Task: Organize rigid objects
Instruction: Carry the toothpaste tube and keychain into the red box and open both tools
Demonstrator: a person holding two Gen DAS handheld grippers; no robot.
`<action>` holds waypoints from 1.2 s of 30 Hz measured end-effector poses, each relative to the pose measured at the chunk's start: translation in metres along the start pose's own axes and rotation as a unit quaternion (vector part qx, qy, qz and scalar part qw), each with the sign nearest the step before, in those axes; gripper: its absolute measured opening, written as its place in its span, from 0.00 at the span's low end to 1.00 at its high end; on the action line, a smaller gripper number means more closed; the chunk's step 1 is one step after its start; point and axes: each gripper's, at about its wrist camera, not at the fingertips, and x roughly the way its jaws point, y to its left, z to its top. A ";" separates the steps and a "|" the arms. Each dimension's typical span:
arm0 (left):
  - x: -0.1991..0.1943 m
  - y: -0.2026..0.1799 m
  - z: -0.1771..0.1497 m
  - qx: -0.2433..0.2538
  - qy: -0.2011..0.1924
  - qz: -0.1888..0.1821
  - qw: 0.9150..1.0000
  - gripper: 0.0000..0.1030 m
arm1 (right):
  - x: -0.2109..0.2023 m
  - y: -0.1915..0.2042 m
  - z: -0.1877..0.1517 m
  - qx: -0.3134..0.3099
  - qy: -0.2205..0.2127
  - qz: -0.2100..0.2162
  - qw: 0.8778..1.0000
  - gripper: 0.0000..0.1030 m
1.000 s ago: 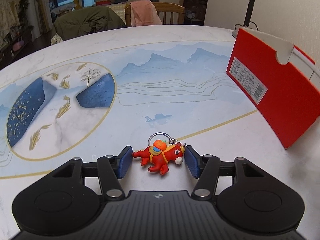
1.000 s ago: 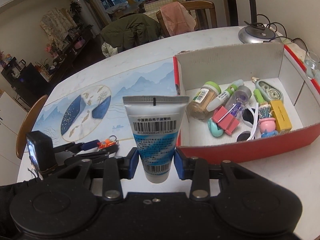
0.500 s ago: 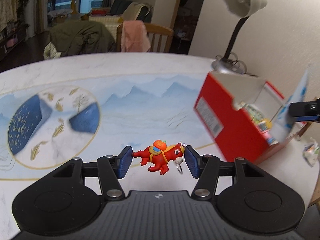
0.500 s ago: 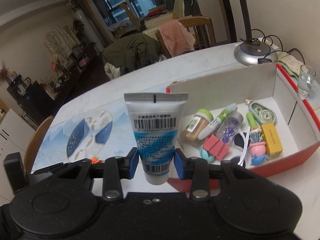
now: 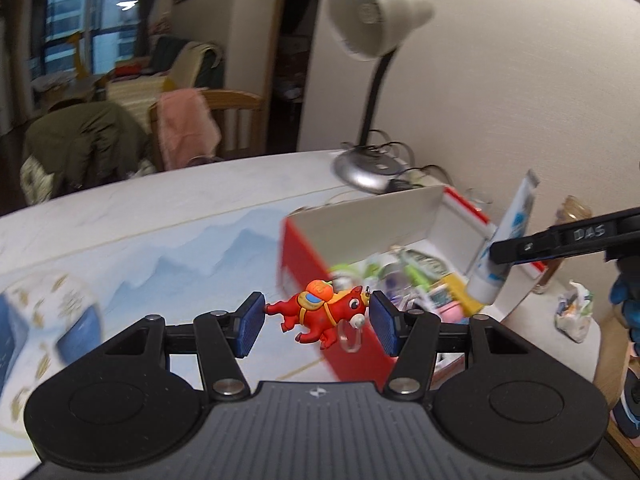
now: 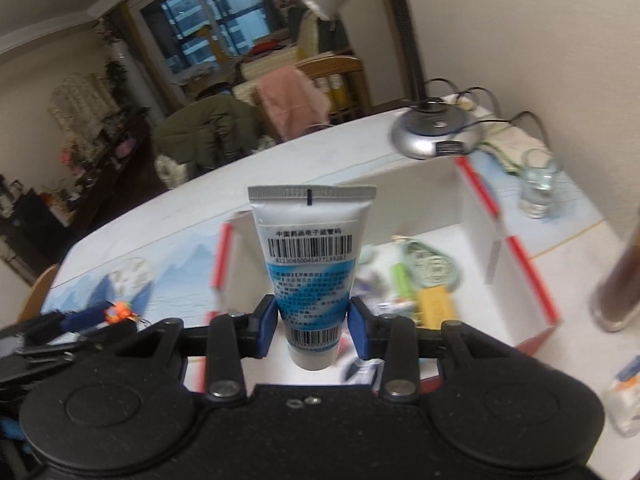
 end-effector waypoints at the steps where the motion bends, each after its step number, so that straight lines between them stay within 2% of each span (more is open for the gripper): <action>1: 0.005 -0.007 0.004 0.006 0.001 -0.006 1.000 0.55 | 0.000 -0.006 0.000 0.002 0.000 -0.006 1.000 0.36; 8: 0.044 -0.053 0.022 0.049 0.019 -0.036 0.998 0.55 | 0.003 -0.045 0.003 0.011 0.002 -0.043 0.999 0.36; 13: 0.076 -0.073 0.030 0.063 0.037 -0.045 0.996 0.55 | 0.009 -0.065 0.005 0.003 0.018 -0.051 0.999 0.36; 20: 0.119 -0.087 0.039 0.076 0.063 -0.038 0.994 0.55 | 0.025 -0.074 0.003 -0.026 0.054 -0.055 0.997 0.36; 28: 0.163 -0.086 0.040 0.076 0.101 -0.012 0.992 0.55 | 0.048 -0.078 0.003 -0.043 0.092 -0.045 0.994 0.36; 36: 0.185 -0.085 0.036 0.078 0.134 0.001 0.988 0.55 | 0.074 -0.074 0.010 -0.051 0.102 -0.030 0.993 0.36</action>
